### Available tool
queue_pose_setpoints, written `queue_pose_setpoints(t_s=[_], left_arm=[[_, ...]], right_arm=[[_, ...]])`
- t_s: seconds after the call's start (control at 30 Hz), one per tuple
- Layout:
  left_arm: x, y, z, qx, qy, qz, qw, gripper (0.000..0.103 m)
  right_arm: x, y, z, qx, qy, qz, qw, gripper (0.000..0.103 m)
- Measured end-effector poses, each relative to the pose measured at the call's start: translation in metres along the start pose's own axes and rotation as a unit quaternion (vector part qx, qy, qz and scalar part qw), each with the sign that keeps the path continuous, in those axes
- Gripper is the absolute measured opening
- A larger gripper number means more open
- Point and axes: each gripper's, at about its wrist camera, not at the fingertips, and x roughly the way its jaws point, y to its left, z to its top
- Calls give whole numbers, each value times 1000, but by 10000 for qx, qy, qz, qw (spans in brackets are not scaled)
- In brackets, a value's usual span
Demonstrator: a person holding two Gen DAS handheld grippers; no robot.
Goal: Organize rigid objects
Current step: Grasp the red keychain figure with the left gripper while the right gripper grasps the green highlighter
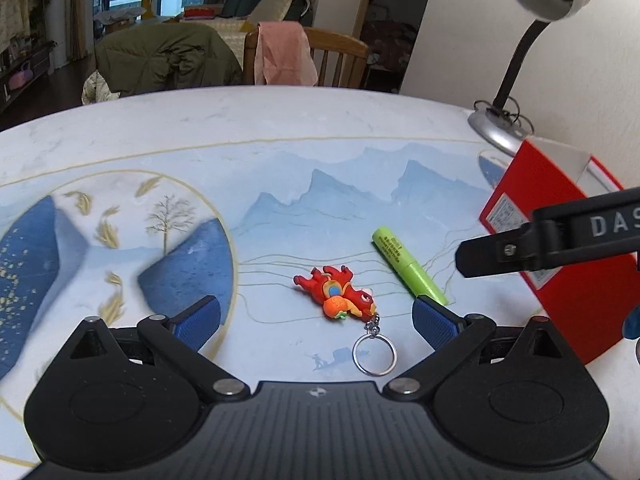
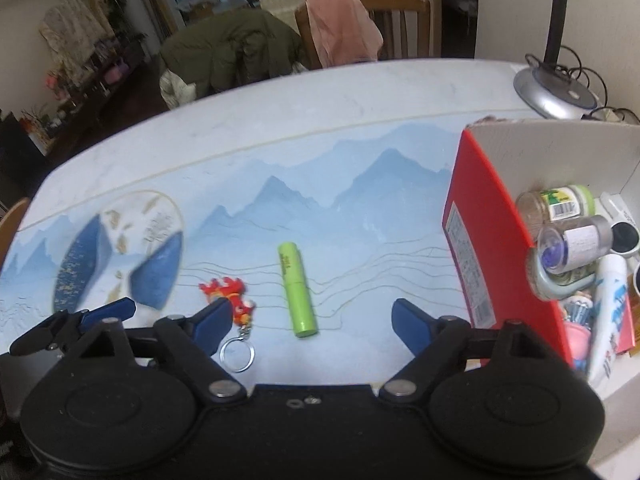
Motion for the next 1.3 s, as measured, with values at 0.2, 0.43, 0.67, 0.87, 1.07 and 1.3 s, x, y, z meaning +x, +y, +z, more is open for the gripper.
queue_pose_setpoints(t_s=[0.2,0.43,0.67,0.87,1.07,1.3], left_arm=[[21,-3,1,67,51,15,10000,103],[32,-12,-2,462,-50,-32,9989,102],[38,-20,-2,791,-160,-21,9967,101],[37,-29,-7,1101,-284,-7,9935,89],[36,-35,-11,1232,-370,8,9917,73],[31,-33,-12,1233,-410,4,9915,55]], right_arm=[[28,5,10,-113,224,-42,9997,77],[52,9,18,-203,432,12,9989,62],[64,17,20,-408,522,3,9978,43],[69,25,19,-650,501,-64,9966,34],[69,32,18,-948,467,-235,9941,22],[66,29,16,-966,420,-304,9940,15]])
